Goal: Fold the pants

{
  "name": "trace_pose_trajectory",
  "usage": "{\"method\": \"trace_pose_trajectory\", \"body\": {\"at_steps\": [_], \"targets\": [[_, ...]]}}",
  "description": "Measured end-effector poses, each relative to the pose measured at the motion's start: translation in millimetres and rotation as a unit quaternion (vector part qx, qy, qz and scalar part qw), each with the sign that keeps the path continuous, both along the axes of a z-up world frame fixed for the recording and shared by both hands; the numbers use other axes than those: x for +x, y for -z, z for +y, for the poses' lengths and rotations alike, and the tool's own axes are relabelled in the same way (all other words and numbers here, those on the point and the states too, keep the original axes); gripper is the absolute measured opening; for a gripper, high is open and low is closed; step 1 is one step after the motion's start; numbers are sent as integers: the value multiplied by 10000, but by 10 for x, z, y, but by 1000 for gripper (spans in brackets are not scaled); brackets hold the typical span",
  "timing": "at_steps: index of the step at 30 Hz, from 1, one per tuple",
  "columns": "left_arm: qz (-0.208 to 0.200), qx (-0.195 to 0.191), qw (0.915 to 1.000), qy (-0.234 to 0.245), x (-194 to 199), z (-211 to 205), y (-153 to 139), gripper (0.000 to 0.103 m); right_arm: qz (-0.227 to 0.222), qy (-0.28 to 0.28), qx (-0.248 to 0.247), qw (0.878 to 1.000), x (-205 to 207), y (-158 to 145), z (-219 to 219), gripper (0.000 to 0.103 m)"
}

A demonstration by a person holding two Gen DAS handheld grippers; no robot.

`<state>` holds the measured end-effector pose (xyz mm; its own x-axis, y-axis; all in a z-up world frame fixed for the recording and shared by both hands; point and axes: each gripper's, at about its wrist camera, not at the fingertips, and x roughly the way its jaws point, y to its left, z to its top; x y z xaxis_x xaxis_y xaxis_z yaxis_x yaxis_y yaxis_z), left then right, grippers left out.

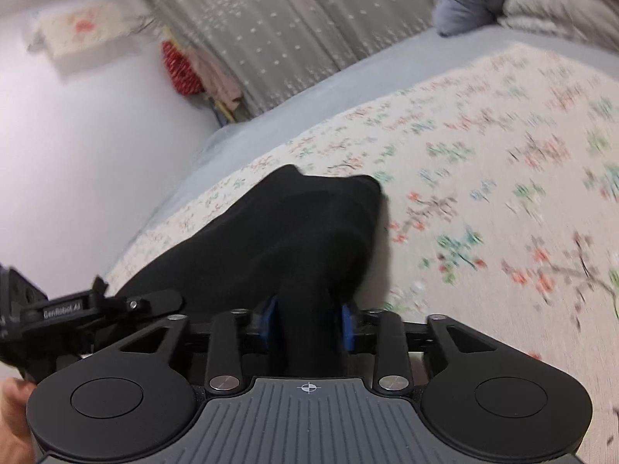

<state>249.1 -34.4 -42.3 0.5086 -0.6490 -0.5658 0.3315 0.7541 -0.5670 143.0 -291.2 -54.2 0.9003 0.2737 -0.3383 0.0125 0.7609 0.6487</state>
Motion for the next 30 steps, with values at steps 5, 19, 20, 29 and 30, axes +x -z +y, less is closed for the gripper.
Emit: {"method": "trace_pose_trajectory", "body": {"at_steps": [5,19,20,29,30], "targets": [[2,215,9993,-310,-33,82,-56,100,122,128,318,9993,-63,61,-150,50],[36,71,9996,-277,-70,59,-62,66,422,324,-612,9967,-241,49,277,54],[-4,156,9995,-286,-87,42,-85,66,423,378,-700,9959,-261,41,320,54],[-126,584,9966,-560,-202,-5,-147,85,576,598,-1030,9912,-454,41,529,54],[-222,687,9956,-590,-250,-12,-184,86,606,636,-1041,9907,-456,29,536,55]]}}
